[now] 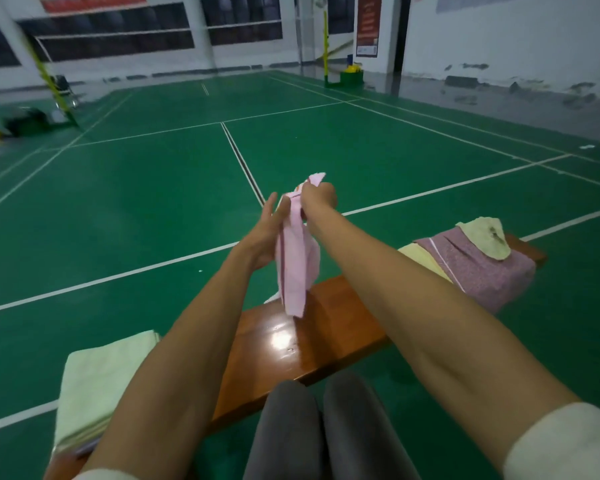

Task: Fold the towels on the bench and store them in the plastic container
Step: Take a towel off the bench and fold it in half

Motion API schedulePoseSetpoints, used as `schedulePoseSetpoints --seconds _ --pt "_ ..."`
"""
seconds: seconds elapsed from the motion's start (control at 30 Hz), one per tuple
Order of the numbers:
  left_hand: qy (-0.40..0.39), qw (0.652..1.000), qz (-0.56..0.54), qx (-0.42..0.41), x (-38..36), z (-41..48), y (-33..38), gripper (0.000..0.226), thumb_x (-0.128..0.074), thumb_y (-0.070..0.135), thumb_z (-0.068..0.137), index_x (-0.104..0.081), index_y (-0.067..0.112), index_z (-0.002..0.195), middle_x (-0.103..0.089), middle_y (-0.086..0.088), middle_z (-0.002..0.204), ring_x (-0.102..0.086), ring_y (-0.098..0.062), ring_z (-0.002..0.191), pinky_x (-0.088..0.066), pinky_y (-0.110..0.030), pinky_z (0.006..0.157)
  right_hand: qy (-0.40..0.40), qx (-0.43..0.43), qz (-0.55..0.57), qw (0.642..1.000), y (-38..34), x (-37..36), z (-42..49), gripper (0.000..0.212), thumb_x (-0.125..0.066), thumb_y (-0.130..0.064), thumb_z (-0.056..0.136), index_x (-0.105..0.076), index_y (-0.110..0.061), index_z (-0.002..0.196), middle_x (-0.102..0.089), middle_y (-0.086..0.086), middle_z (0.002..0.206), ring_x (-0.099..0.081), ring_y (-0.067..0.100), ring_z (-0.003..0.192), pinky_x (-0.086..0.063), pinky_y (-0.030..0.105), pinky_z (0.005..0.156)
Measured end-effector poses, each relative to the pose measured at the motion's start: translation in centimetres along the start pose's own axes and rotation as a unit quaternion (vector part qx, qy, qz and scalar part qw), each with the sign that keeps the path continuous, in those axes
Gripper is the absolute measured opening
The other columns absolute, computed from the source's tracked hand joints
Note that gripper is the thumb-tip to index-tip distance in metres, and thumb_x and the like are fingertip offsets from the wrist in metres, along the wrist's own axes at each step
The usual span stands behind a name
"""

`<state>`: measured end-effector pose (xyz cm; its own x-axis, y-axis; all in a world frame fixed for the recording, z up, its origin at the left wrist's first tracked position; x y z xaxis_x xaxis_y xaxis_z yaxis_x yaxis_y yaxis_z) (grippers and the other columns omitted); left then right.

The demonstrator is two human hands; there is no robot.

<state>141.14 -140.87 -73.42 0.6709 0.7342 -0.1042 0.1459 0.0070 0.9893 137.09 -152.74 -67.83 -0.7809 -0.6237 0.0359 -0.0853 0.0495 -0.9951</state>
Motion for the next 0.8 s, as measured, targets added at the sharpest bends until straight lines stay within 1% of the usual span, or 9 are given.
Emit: schedulePoseSetpoints --seconds 0.13,0.23,0.33,0.4,0.47,0.57,0.67,0.73,0.8 --pt "-0.052 0.987 0.153 -0.012 0.1 -2.1 1.0 0.046 -0.074 0.04 0.088 -0.061 0.016 0.124 -0.071 -0.011 0.117 -0.068 -0.032 0.107 -0.056 -0.048 0.093 -0.021 -0.033 0.136 0.99 -1.5 -0.8 0.0 0.023 -0.044 -0.001 0.095 -0.06 0.0 0.111 -0.069 0.018 0.104 -0.07 0.034 0.089 -0.061 0.04 0.068" --pt "0.073 0.977 0.201 -0.01 1.7 -2.1 0.6 0.009 -0.068 0.02 0.096 -0.067 0.012 0.095 -0.07 -0.012 0.1 -0.064 -0.028 0.088 -0.054 -0.036 0.076 -0.057 -0.021 0.202 0.977 -3.1 -1.6 -0.1 0.018 -0.04 0.002 0.097 -0.053 0.001 0.109 -0.067 0.023 0.104 -0.071 0.037 0.09 -0.063 0.05 0.073" --pt "0.204 0.965 0.163 -0.028 3.0 -2.6 1.7 0.03 -0.069 0.034 0.092 -0.068 0.006 0.079 -0.067 -0.017 0.078 -0.06 -0.023 0.064 -0.049 -0.029 0.055 -0.065 0.031 0.179 0.981 -4.3 -1.9 0.5 0.013 -0.047 -0.008 0.1 -0.056 -0.014 0.093 -0.068 0.018 0.102 -0.07 0.036 0.095 -0.057 0.057 0.09" --pt "0.218 0.967 0.123 -0.04 3.7 -2.9 3.3 0.035 -0.071 0.041 0.086 -0.07 0.007 0.079 -0.069 -0.013 0.07 -0.061 -0.022 0.056 -0.049 -0.027 0.048 -0.108 0.067 0.181 0.975 -4.1 -1.4 0.6 0.011 -0.05 -0.019 0.102 -0.057 -0.027 0.104 -0.066 0.015 0.118 -0.067 0.035 0.108 -0.057 0.052 0.093" --pt "0.207 0.973 0.08 -0.065 3.9 -2.7 5.5 0.027 -0.068 0.038 0.091 -0.074 0.012 0.087 -0.076 -0.012 0.087 -0.069 -0.023 0.072 -0.057 -0.03 0.065 -0.162 0.105 0.153 0.969 -2.5 -0.9 0.6 0.022 -0.05 -0.027 0.102 -0.057 -0.035 0.121 -0.06 0.01 0.134 -0.062 0.03 0.119 -0.053 0.045 0.098" --pt "0.149 0.985 0.036 -0.078 2.9 -2.4 8.4 0.038 -0.056 0.047 0.101 -0.074 0.014 0.096 -0.077 -0.009 0.092 -0.072 -0.025 0.083 -0.06 -0.034 0.074 -0.176 0.115 0.006 0.978 1.5 -0.3 -0.3 0.051 -0.047 -0.009 0.099 -0.05 -0.028 0.146 -0.058 0.007 0.137 -0.057 0.025 0.119 -0.049 0.035 0.098" --pt "0.111 0.986 0.1 -0.073 1.4 -2.4 10.4 0.045 -0.047 0.054 0.103 -0.071 0.016 0.102 -0.076 -0.008 0.095 -0.072 -0.021 0.083 -0.058 -0.031 0.073 -0.222 0.021 -0.108 0.969 5.9 -0.2 -1.3 0.084 -0.055 -0.001 0.093 -0.015 -0.025 0.162 -0.043 0.009 0.153 -0.047 0.026 0.135 -0.043 0.042 0.11" --pt "0.08 0.99 0.097 -0.06 0.8 -2.6 11.2 0.049 -0.046 0.059 0.101 -0.07 0.016 0.101 -0.074 -0.01 0.095 -0.07 -0.023 0.081 -0.058 -0.036 0.08 -0.245 -0.061 -0.125 0.959 7.7 -0.6 -1.8 0.107 -0.074 -0.007 0.085 0.0 -0.015 0.162 -0.033 0.014 0.159 -0.041 0.032 0.142 -0.041 0.046 0.113" --pt "0.051 0.996 0.049 -0.051 0.6 -2.8 11.6 0.049 -0.048 0.06 0.1 -0.071 0.017 0.091 -0.072 -0.009 0.085 -0.067 -0.025 0.076 -0.055 -0.042 0.086 -0.258 -0.079 -0.13 0.954 8.3 -1.2 -1.8 0.109 -0.088 -0.017 0.072 -0.02 -0.007 0.156 -0.044 0.013 0.15 -0.047 0.031 0.136 -0.047 0.045 0.108"
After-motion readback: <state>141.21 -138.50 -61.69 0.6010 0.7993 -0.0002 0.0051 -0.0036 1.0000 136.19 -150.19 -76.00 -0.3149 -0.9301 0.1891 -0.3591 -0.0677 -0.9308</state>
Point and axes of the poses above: each hand's wrist, its own z-axis towards the middle knuckle, its own x-axis out of the back of the hand, y = z × x, the point moved 2 cm from there along z, towards the middle knuckle
